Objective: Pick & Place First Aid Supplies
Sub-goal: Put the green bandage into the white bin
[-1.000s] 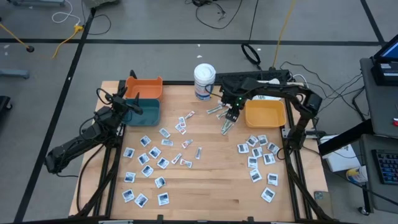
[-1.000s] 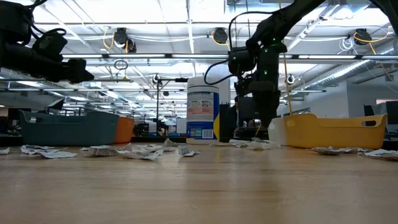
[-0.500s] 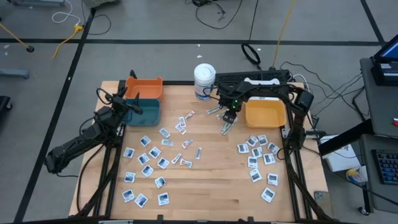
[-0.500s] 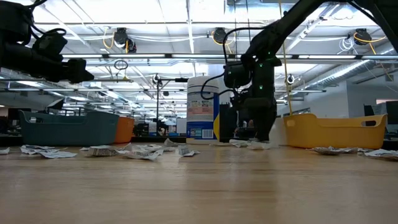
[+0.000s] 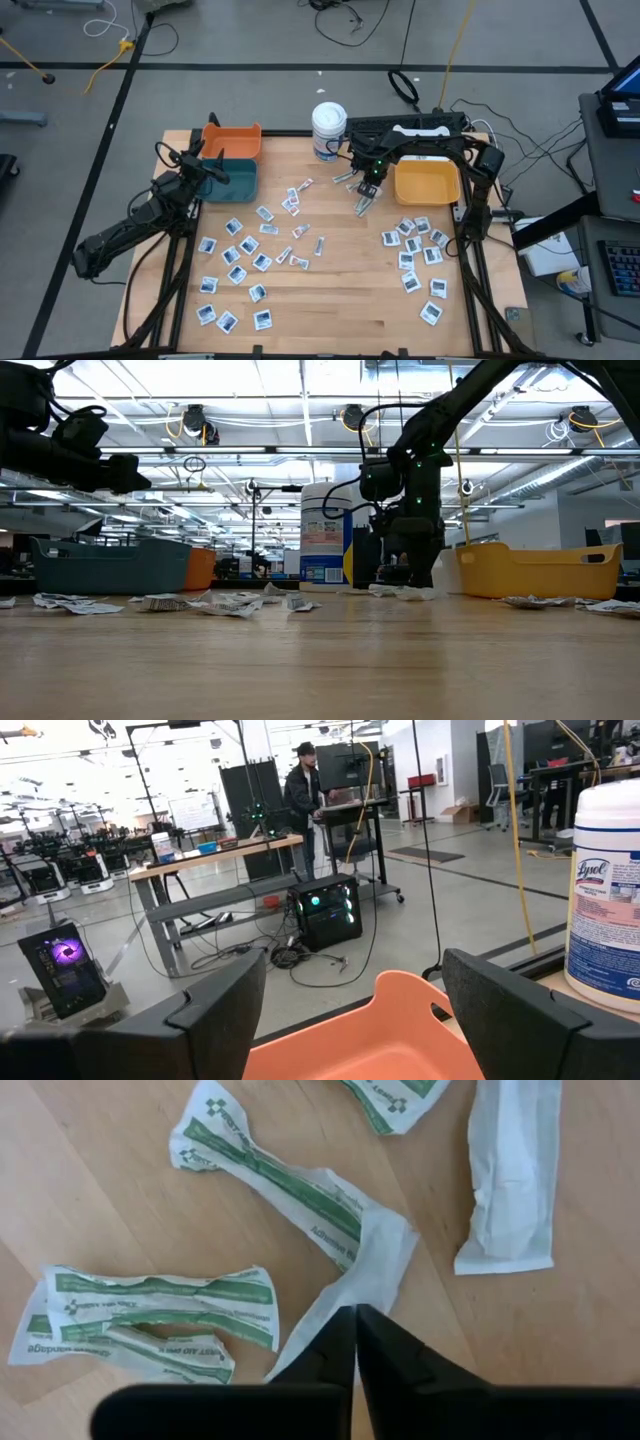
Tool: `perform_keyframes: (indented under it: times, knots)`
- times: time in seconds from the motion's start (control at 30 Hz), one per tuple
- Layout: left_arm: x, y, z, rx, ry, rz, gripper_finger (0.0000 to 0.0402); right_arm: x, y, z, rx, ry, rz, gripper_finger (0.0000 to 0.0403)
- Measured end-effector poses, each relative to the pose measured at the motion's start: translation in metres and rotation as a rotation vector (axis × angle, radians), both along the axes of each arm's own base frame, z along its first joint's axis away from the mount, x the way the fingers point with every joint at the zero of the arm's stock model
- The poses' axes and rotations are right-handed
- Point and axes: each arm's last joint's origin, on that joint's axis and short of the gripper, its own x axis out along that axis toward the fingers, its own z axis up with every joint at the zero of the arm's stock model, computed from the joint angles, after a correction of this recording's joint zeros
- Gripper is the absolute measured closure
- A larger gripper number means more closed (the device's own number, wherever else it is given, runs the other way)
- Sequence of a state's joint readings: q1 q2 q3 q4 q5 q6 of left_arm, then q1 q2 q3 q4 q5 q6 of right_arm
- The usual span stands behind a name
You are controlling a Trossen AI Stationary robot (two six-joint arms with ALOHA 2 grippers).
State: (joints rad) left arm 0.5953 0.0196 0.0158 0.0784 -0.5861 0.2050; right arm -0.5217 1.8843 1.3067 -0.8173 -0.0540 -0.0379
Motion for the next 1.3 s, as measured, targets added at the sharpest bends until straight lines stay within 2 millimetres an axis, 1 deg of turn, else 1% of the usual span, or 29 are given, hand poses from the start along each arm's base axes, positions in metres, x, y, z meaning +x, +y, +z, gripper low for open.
perform_keyframes:
  times: [0.2, 0.53, 0.73, 0.83, 1.0, 1.1, 1.2, 1.3]
  knots:
    - [0.0, 0.0, 0.0, 0.0, 0.0, 0.0, 0.0094, 0.0, 0.0, 0.0, 0.004, 0.002, -0.024, 0.0402]
    - [0.0, 0.0, 0.0, 0.0, 0.0, 0.0, 0.0094, -0.012, 0.006, 0.022, 0.021, 0.026, -0.048, 0.0402]
    - [0.0, 0.0, 0.0, 0.0, 0.0, 0.0, 0.0094, -0.013, 0.006, 0.025, 0.015, 0.014, -0.056, 0.0397]
    - [0.0, 0.0, 0.0, 0.0, 0.0, 0.0, 0.0094, -0.013, 0.006, 0.025, 0.018, 0.014, -0.064, 0.0369]
    - [0.0, 0.0, 0.0, 0.0, 0.0, 0.0, 0.0094, -0.012, 0.005, 0.025, 0.016, 0.005, -0.083, 0.0287]
    - [0.0, 0.0, 0.0, 0.0, 0.0, 0.0, 0.0094, -0.012, 0.005, 0.026, 0.038, -0.011, -0.085, 0.0251]
    - [0.0, 0.0, 0.0, 0.0, 0.0, 0.0, 0.0094, -0.01, 0.005, 0.022, 0.062, -0.018, -0.107, 0.0241]
    - [0.0, 0.0, 0.0, 0.0, 0.0, 0.0, 0.0094, -0.009, 0.004, 0.014, 0.065, -0.007, -0.109, 0.0246]
